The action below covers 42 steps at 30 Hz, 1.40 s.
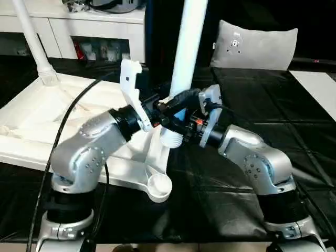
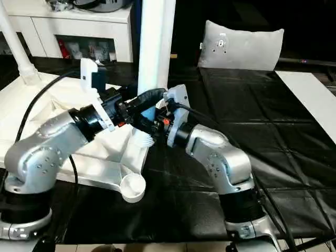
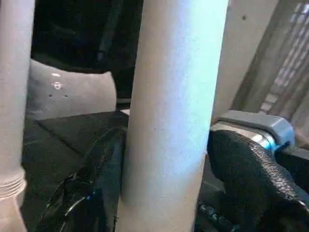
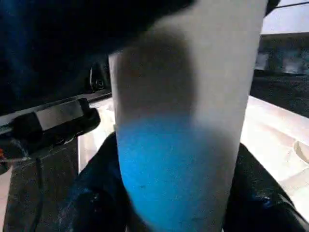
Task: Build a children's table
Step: Pick table leg
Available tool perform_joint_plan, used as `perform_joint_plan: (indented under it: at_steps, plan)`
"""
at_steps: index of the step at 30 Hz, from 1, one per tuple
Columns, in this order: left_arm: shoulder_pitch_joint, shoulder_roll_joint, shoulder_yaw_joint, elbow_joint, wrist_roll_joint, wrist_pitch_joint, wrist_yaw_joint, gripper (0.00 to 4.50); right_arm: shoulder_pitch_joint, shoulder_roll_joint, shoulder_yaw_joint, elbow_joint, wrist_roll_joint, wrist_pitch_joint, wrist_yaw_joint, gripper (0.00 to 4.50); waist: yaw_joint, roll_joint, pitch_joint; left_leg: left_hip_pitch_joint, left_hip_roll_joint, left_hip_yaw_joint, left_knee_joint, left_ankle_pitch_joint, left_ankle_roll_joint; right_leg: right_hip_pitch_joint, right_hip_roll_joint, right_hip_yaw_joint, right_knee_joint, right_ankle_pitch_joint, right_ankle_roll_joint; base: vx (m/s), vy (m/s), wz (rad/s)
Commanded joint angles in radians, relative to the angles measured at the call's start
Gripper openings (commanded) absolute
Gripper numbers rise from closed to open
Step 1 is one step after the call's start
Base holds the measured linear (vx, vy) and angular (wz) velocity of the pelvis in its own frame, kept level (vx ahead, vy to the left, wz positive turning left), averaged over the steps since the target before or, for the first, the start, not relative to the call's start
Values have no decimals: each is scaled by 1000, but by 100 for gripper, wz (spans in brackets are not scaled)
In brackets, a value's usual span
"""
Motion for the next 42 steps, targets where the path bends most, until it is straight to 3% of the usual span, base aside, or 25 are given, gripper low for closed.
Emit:
perform_joint_plan:
  at_steps: [1,7,10,26,30,33,42]
  plan:
    - [5,-16,-41,-24,21,-3,20,279,6,2,-8,13,-11,-22,-18,195,-5,6,-67,21,54,-18,-85,-150,-56,39,-78,50,-75,-143,-160,0,0,0]
    - [8,-35,-52,-16,46,-22,55,274,6,9,0,17,-33,-34,-22,195,-7,5,-66,20,53,-18,-85,-159,-61,39,-77,50,-77,-149,-151,0,0,0]
    - [6,-37,-47,-13,45,-22,59,246,5,9,-2,16,-33,-33,-21,195,-8,5,-67,20,52,-18,-84,-150,-57,38,-77,50,-75,-130,-156,0,0,0]
    - [-12,-42,-25,12,64,-31,95,246,-11,11,-4,36,-58,-47,-29,195,-8,7,-66,21,53,-19,-86,-163,-58,37,-77,49,-77,-139,-156,0,0,0]
    - [-14,35,-102,9,172,-126,39,242,-7,12,-5,39,-58,-50,-24,195,-8,7,-66,21,54,-20,-87,-167,-56,37,-77,50,-78,-144,-145,0,0,0]
    - [-18,95,-149,15,247,-179,12,208,0,9,-4,41,-56,-52,-15,195,-8,10,-67,22,54,-21,-88,-163,-57,36,-77,50,-76,-142,-135,0,0,0]
    - [-23,116,-181,29,290,-236,-6,192,7,5,-3,49,-61,-61,-8,195,-9,10,-67,21,54,-18,-88,-165,-68,37,-78,50,-73,-121,-160,0,0,0]
